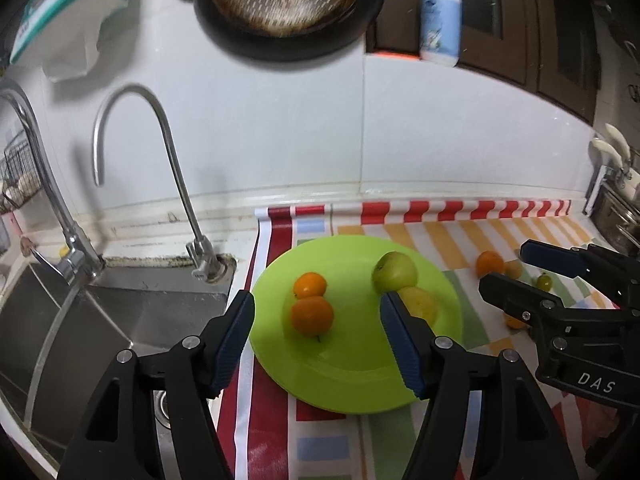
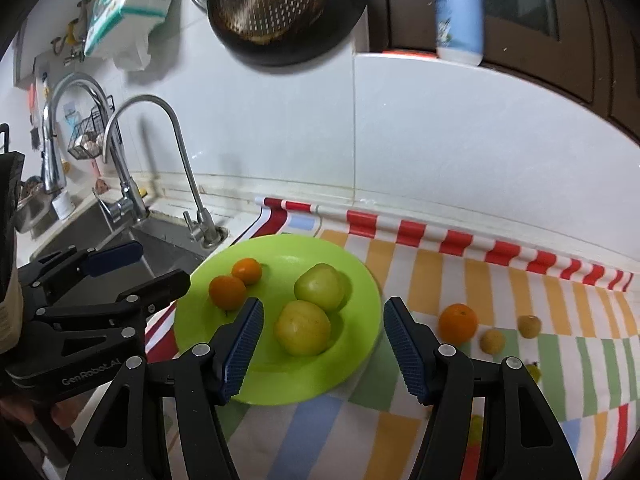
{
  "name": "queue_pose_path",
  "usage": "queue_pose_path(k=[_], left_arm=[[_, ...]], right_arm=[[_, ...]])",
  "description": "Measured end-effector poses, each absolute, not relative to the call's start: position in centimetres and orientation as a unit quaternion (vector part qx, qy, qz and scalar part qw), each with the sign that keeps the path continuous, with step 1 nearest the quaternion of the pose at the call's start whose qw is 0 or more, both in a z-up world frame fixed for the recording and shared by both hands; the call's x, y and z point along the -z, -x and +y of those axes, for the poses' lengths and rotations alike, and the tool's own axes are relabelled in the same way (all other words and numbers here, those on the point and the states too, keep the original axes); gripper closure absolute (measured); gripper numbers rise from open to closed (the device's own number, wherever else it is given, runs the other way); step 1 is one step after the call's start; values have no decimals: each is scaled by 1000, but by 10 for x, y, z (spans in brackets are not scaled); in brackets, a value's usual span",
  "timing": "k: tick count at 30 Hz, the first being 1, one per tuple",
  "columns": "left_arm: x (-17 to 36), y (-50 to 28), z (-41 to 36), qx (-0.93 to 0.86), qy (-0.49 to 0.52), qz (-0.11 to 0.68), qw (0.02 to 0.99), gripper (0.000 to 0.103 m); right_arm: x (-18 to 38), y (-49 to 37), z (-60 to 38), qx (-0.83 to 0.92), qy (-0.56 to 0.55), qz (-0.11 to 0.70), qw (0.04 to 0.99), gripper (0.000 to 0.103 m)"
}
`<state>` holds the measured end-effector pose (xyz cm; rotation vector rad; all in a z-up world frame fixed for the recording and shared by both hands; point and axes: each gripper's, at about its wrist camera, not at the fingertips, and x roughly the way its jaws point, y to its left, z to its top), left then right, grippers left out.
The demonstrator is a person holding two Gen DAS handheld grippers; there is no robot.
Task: Organize fruits
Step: 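Withdraw both open tools from the plate toward the remaining fruits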
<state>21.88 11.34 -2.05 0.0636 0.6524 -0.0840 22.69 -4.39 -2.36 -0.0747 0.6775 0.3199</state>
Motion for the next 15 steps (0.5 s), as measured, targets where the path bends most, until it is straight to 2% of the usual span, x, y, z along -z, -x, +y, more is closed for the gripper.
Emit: queue_pose_path(k=[5,15], left_arm=[[6,-197,102,49,-31,303,951,34],[-9,-160,74,71,-43,285,955,33]], right_arm=[[8,-204,-59,-146,29,312,938,40],[-7,-164,-93,-111,23,289,951,40]])
